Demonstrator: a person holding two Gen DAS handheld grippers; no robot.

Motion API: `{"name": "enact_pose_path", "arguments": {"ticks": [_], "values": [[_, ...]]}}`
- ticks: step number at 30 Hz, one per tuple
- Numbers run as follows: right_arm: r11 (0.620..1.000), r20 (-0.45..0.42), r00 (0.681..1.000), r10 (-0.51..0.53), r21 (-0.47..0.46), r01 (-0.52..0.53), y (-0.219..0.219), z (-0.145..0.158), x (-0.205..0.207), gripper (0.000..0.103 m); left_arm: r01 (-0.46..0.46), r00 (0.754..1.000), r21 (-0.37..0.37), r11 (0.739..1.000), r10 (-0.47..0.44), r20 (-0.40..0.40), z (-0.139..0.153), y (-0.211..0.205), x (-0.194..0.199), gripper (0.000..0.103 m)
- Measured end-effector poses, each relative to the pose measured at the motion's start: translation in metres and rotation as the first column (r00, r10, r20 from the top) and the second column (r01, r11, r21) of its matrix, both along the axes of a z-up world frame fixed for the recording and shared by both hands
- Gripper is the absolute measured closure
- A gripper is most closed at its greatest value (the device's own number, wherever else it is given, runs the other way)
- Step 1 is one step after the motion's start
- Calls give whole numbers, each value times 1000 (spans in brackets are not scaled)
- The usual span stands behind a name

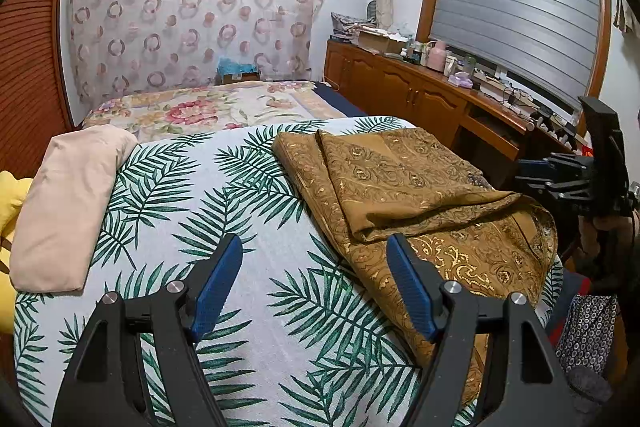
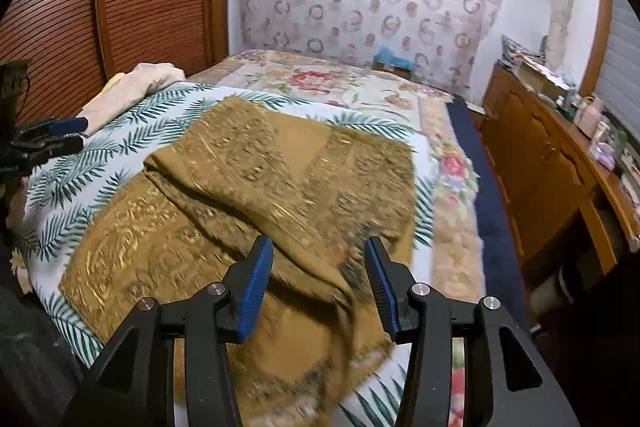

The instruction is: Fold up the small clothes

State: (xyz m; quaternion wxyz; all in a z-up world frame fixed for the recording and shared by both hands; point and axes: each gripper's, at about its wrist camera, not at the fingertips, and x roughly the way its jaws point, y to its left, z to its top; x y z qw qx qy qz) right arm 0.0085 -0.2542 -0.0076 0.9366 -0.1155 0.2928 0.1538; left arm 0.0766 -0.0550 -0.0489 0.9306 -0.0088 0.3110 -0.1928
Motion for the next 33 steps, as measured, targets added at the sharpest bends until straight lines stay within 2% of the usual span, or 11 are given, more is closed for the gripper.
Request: {"name": "enact_pose_path", "arguments": {"ticks": [9,21,27,32,33], "values": [[990,-53,988,143,2,-143,56,-6,45,54,-5,1000,2,1000,5,-10,-4,2,0,28],[943,-193,928,320,-28,-331,117,-34,92,52,-14,1000,-3,1000,14,-24,-8,7,0,28],[941,-195,928,317,-59,-334,122,-40,101,44,-7,1000,-3,1000,7,-28,-10,7,0,28],[937,-183,925,332,-52,-347,124,-47,108,44,-2,1000,-1,1000,2,-29,-12,6,1,28],[935,-178,925,335,-56,-350,128,-49,107,48,-2,1000,-1,1000,2,-30,-12,6,1,28]]}}
